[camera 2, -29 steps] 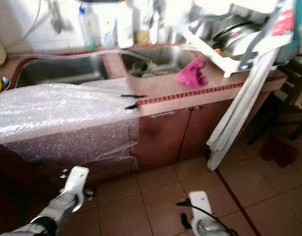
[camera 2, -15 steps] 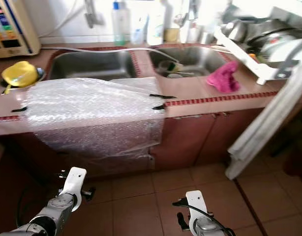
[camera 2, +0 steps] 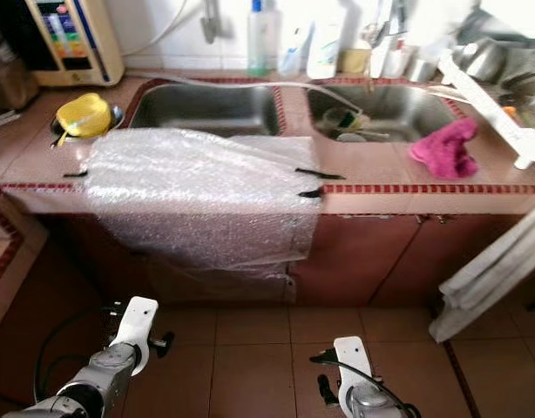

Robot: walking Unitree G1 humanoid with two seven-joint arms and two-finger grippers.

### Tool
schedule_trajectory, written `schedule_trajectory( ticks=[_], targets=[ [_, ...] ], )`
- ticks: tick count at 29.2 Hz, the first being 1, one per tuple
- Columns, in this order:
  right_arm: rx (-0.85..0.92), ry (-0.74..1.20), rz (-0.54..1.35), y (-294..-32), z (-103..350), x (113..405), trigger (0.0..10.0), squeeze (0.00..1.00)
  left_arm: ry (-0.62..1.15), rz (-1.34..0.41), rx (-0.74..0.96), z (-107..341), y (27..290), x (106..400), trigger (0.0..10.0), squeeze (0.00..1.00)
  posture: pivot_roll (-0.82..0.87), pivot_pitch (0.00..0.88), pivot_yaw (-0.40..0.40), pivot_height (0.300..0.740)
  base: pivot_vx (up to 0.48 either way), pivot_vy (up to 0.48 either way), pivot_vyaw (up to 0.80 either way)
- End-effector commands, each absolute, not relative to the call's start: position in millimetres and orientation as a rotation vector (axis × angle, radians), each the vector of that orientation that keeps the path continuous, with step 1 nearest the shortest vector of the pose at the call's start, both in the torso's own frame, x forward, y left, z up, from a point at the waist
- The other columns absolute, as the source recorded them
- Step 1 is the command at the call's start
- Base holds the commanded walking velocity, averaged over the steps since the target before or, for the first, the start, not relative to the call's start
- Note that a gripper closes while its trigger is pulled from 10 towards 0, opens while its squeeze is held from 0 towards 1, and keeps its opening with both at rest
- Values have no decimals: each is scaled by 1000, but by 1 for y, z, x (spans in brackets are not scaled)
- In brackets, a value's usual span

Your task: Kitchen organization

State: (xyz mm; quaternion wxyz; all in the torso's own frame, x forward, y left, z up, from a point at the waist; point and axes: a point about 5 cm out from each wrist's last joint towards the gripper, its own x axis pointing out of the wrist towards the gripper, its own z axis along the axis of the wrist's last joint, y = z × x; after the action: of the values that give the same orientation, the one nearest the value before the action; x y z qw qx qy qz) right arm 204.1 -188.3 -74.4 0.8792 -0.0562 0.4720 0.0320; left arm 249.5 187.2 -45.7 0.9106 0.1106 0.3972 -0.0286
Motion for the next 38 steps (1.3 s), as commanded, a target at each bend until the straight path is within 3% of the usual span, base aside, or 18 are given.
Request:
schedule_trajectory(
  ticks=[1,4,27,34,38],
  targets=[
    [-124,979,59,-192,-73,205,10000,0,823,-62,233,-46,187,249,10000,0,23,0,-8,740,0,0,800],
    [-126,979,61,-192,-73,205,10000,0,826,-60,228,-46,187,249,10000,0,24,0,-9,740,0,0,688],
    [-118,984,51,-192,-74,204,10000,0,837,-49,210,-48,188,246,10000,0,26,0,-18,740,0,0,0],
    [-65,860,14,-195,-60,225,10000,0,724,-58,194,-28,193,270,10000,0,35,0,-29,740,0,0,0],
    [-49,714,34,-191,-38,255,10000,0,605,-72,130,-10,191,288,10000,0,24,0,-23,740,0,0,0]
  ],
)
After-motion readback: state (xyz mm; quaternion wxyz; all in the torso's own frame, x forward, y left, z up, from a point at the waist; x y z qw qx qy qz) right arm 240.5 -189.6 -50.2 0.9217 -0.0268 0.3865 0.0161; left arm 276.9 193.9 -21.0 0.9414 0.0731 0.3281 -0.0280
